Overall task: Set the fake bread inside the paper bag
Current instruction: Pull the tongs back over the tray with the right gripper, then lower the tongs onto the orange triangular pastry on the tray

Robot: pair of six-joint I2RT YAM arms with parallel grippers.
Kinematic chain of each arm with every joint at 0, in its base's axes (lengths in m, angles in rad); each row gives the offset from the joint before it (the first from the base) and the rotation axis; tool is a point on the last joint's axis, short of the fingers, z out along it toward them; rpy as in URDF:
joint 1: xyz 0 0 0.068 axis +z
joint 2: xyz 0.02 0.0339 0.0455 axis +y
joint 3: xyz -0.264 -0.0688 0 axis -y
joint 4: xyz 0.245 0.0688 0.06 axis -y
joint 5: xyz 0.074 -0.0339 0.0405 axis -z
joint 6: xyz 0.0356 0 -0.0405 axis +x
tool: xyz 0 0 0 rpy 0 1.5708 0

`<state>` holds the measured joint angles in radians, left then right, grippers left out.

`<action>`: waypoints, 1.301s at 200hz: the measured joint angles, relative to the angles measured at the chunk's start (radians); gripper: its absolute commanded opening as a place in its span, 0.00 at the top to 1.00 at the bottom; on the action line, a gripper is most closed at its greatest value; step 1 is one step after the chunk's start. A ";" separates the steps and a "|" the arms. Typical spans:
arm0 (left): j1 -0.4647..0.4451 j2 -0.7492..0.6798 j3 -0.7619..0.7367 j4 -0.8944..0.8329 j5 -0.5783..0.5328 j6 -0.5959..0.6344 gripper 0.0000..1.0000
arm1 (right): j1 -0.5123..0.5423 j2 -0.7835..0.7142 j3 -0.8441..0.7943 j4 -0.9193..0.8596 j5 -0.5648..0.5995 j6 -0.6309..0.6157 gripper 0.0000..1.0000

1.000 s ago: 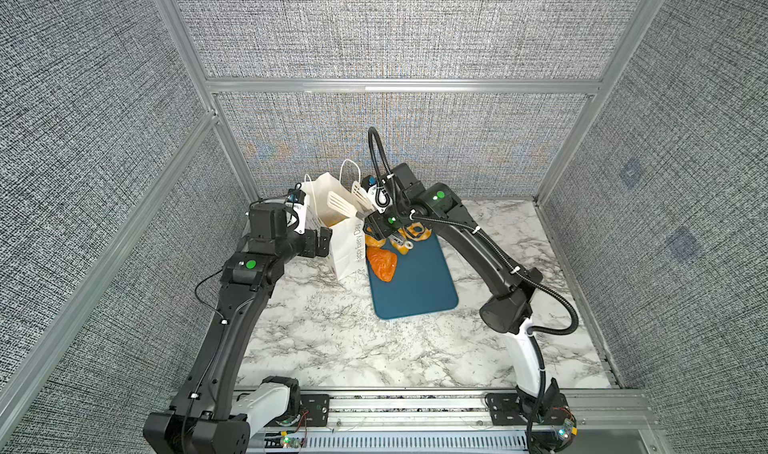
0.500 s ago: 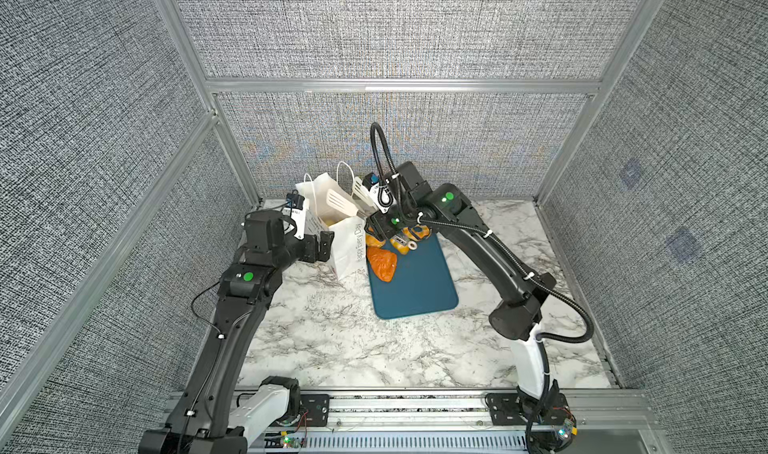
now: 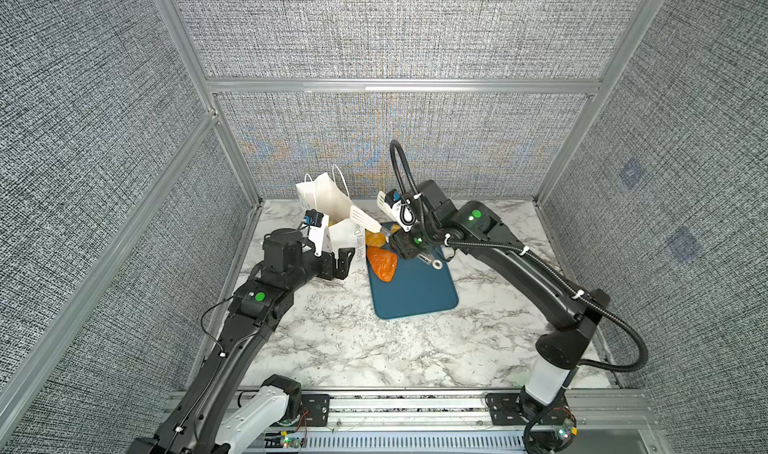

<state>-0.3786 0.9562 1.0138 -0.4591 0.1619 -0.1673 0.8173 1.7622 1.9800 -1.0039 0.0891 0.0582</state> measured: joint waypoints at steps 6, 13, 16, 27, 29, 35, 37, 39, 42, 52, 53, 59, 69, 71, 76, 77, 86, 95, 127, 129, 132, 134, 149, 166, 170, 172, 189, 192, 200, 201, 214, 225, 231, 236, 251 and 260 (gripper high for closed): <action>-0.014 0.000 -0.010 0.006 -0.011 -0.005 0.01 | 0.000 -0.014 -0.037 0.005 0.008 0.009 0.37; -0.027 0.000 -0.021 0.014 -0.015 -0.018 0.01 | 0.000 -0.026 -0.076 0.006 0.018 0.021 0.37; -0.033 -0.001 -0.026 0.018 -0.021 -0.023 0.01 | 0.000 -0.030 -0.090 0.006 0.021 0.026 0.37; -0.050 -0.003 -0.046 0.028 -0.034 -0.036 0.01 | 0.000 -0.040 -0.146 0.005 0.035 0.049 0.37; -0.053 -0.005 -0.050 0.031 -0.037 -0.039 0.01 | 0.000 -0.041 -0.156 0.005 0.036 0.053 0.37; -0.059 -0.008 -0.063 0.034 -0.040 -0.048 0.01 | 0.000 -0.043 -0.183 0.005 0.037 0.065 0.37; -0.060 -0.009 -0.068 0.036 -0.042 -0.050 0.01 | 0.000 -0.044 -0.192 0.005 0.037 0.069 0.37; -0.061 -0.010 -0.073 0.039 -0.043 -0.052 0.01 | 0.000 -0.044 -0.201 0.004 0.038 0.074 0.37; -0.064 -0.012 -0.079 0.043 -0.047 -0.055 0.01 | 0.000 -0.044 -0.214 0.004 0.040 0.081 0.37; -0.070 -0.019 -0.101 0.050 -0.055 -0.073 0.01 | 0.001 -0.039 -0.246 0.003 0.043 0.101 0.37; -0.071 -0.019 -0.105 0.052 -0.056 -0.075 0.01 | 0.001 -0.038 -0.250 0.003 0.043 0.103 0.37; -0.076 -0.023 -0.118 0.061 -0.057 -0.082 0.01 | 0.002 -0.032 -0.264 0.000 0.044 0.114 0.37; -0.083 -0.030 -0.143 0.071 -0.057 -0.095 0.01 | 0.004 -0.013 -0.283 -0.005 0.044 0.134 0.37; -0.085 -0.031 -0.148 0.072 -0.057 -0.098 0.01 | 0.005 -0.008 -0.286 -0.006 0.045 0.137 0.37; -0.086 -0.034 -0.163 0.076 -0.057 -0.105 0.01 | 0.006 0.006 -0.291 -0.011 0.045 0.145 0.37; -0.087 -0.034 -0.165 0.076 -0.057 -0.106 0.01 | 0.006 0.008 -0.291 -0.012 0.045 0.146 0.37; -0.090 -0.038 -0.189 0.077 -0.058 -0.121 0.01 | 0.011 0.042 -0.293 -0.025 0.048 0.159 0.37; -0.090 -0.040 -0.209 0.077 -0.060 -0.132 0.01 | 0.018 0.080 -0.287 -0.039 0.053 0.169 0.38; -0.092 -0.037 -0.249 0.087 -0.074 -0.156 0.01 | 0.060 0.215 -0.219 -0.097 0.086 0.181 0.38; -0.093 -0.036 -0.251 0.090 -0.074 -0.156 0.01 | 0.062 0.222 -0.213 -0.100 0.088 0.181 0.38; -0.093 -0.035 -0.253 0.091 -0.074 -0.156 0.01 | 0.064 0.231 -0.206 -0.103 0.091 0.182 0.38; -0.093 -0.034 -0.254 0.091 -0.074 -0.156 0.01 | 0.066 0.238 -0.201 -0.106 0.093 0.182 0.38; -0.093 -0.029 -0.260 0.097 -0.074 -0.159 0.01 | 0.078 0.284 -0.167 -0.128 0.112 0.189 0.38; -0.093 -0.029 -0.262 0.100 -0.081 -0.159 0.01 | 0.079 0.329 -0.135 -0.153 0.139 0.196 0.38; -0.093 -0.029 -0.262 0.101 -0.081 -0.159 0.01 | 0.079 0.338 -0.129 -0.158 0.144 0.199 0.38; -0.093 -0.029 -0.262 0.102 -0.082 -0.159 0.01 | 0.079 0.342 -0.126 -0.161 0.148 0.200 0.38; -0.093 -0.029 -0.262 0.106 -0.084 -0.158 0.01 | 0.079 0.375 -0.105 -0.187 0.181 0.209 0.38; -0.093 -0.029 -0.262 0.106 -0.084 -0.158 0.01 | 0.079 0.380 -0.103 -0.191 0.187 0.209 0.38; -0.093 -0.028 -0.262 0.106 -0.084 -0.158 0.01 | 0.079 0.395 -0.093 -0.203 0.207 0.214 0.38; -0.093 -0.028 -0.262 0.106 -0.084 -0.158 0.01 | 0.079 0.396 -0.093 -0.204 0.208 0.214 0.38; -0.093 -0.027 -0.262 0.106 -0.084 -0.158 0.01 | 0.079 0.417 -0.079 -0.224 0.235 0.215 0.39; -0.093 -0.025 -0.262 0.106 -0.084 -0.156 0.01 | 0.079 0.430 -0.068 -0.237 0.253 0.215 0.43; -0.093 -0.024 -0.260 0.105 -0.084 -0.154 0.01 | 0.080 0.436 -0.063 -0.241 0.259 0.215 0.47; -0.093 -0.022 -0.258 0.105 -0.084 -0.154 0.01 | 0.080 0.440 -0.059 -0.243 0.263 0.214 0.51; -0.093 -0.016 -0.248 0.105 -0.089 -0.154 0.01 | 0.080 0.445 -0.058 -0.245 0.268 0.213 0.57; -0.093 -0.014 -0.243 0.105 -0.092 -0.152 0.01 | 0.081 0.443 -0.066 -0.243 0.270 0.212 0.58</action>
<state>-0.4717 0.9424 0.7712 -0.3546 0.0700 -0.3195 0.8986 2.2051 1.9137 -1.2472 0.3588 0.2707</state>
